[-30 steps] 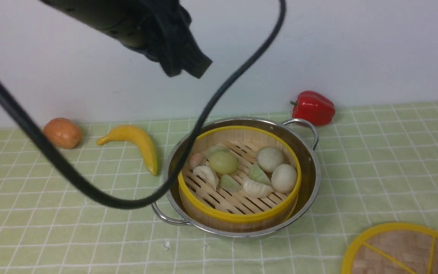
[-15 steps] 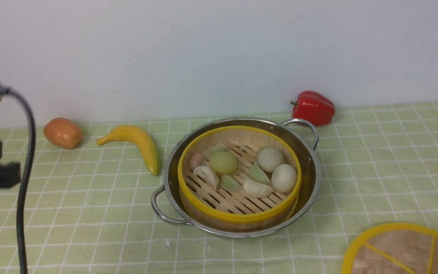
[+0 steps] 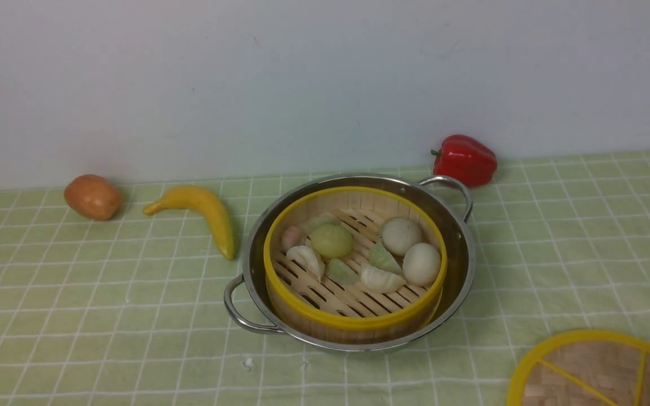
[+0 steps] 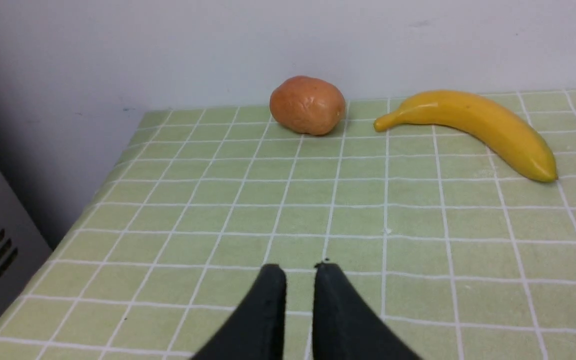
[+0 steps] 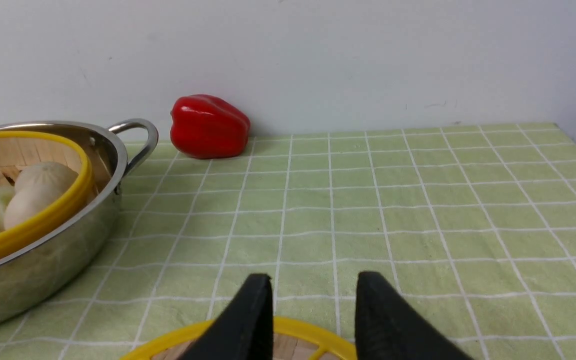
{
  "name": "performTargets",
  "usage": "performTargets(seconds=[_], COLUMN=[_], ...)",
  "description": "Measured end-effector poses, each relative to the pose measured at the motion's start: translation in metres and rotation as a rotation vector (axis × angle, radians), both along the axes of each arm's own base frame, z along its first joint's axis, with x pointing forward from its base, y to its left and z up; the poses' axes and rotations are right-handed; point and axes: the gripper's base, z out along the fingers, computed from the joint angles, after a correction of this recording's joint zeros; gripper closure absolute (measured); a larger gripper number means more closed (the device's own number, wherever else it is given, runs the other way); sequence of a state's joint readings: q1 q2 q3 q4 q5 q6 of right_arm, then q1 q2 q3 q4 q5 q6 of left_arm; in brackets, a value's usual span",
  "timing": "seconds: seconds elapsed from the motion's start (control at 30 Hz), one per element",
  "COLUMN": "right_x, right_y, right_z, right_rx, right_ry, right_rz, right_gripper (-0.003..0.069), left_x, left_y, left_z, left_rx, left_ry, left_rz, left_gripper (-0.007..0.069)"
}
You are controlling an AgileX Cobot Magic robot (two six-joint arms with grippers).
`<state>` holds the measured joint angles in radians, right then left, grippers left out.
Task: Place the steamer in the pot on the green tablecloth, and put the lid on the steamer.
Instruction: 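Move the gripper down to the bamboo steamer lid and grasp its center knob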
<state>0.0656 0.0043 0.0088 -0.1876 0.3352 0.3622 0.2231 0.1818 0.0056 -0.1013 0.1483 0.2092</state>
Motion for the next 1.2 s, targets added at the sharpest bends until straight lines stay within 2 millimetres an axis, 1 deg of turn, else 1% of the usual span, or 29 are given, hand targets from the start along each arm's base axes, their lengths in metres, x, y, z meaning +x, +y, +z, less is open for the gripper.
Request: performTargets(seconds=[0.2,0.3,1.2], right_x=[0.000,0.000,0.000], right_y=[0.000,0.000,0.000], right_z=[0.000,0.000,0.000], right_rx=[0.000,0.000,0.000], right_ry=[0.000,0.000,0.000], right_rz=[0.000,0.000,0.000], right_gripper=[0.0407,0.0407,0.0407], left_x=[-0.012,-0.015,-0.016], left_y=[-0.004,-0.004,-0.004], left_z=[-0.006,-0.009,-0.009], left_rx=[0.013,0.024,0.028], left_ry=[0.022,0.048,0.054], left_rz=[-0.016,-0.019,-0.019], left_gripper=[0.0534,0.0529,0.0475])
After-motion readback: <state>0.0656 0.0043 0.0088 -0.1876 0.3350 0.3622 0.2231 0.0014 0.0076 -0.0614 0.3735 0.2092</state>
